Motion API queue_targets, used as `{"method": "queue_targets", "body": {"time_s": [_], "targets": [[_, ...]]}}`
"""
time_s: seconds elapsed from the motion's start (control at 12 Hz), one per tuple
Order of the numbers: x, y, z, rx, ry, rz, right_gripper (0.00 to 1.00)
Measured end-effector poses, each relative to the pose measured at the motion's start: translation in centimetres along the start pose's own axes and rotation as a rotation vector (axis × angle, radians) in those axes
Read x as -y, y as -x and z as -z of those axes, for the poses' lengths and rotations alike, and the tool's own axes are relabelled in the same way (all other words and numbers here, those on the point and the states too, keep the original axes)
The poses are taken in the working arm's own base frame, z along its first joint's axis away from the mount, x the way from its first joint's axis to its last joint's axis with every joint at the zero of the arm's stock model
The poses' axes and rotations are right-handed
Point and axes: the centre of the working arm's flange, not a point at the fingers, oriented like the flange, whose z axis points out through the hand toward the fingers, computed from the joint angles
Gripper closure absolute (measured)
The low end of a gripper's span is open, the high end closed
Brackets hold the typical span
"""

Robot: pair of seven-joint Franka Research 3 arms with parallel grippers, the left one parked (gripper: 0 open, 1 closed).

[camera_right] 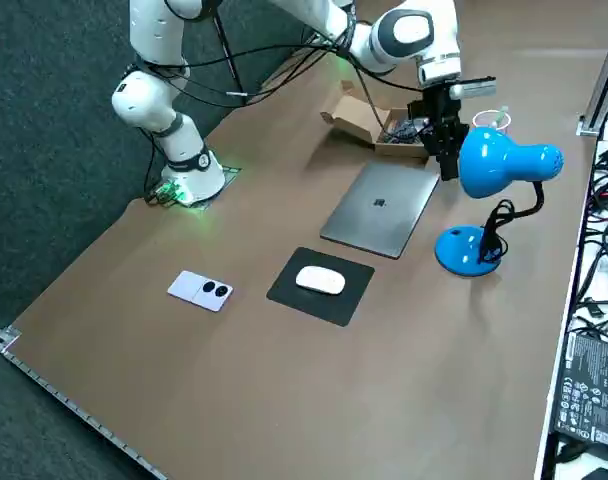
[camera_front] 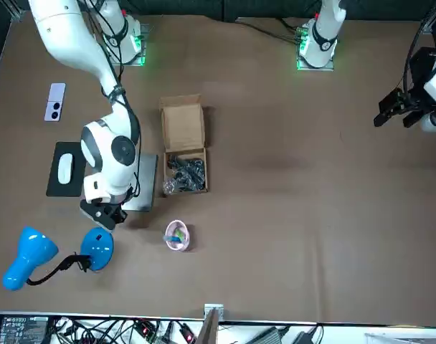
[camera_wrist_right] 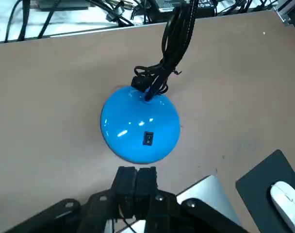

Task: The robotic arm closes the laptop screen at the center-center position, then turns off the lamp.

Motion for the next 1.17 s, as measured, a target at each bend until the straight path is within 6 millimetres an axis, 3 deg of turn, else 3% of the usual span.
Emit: {"method": "queue_targets", "body": {"time_s": [0.67,1.17], "targets": [[-0.7,-0.3,-4.3,-0.038,-0.016,-0.005,0.99],[-0.9,-0.2,-6.0,-0.045,-0.033,-0.011,0.99]]}}
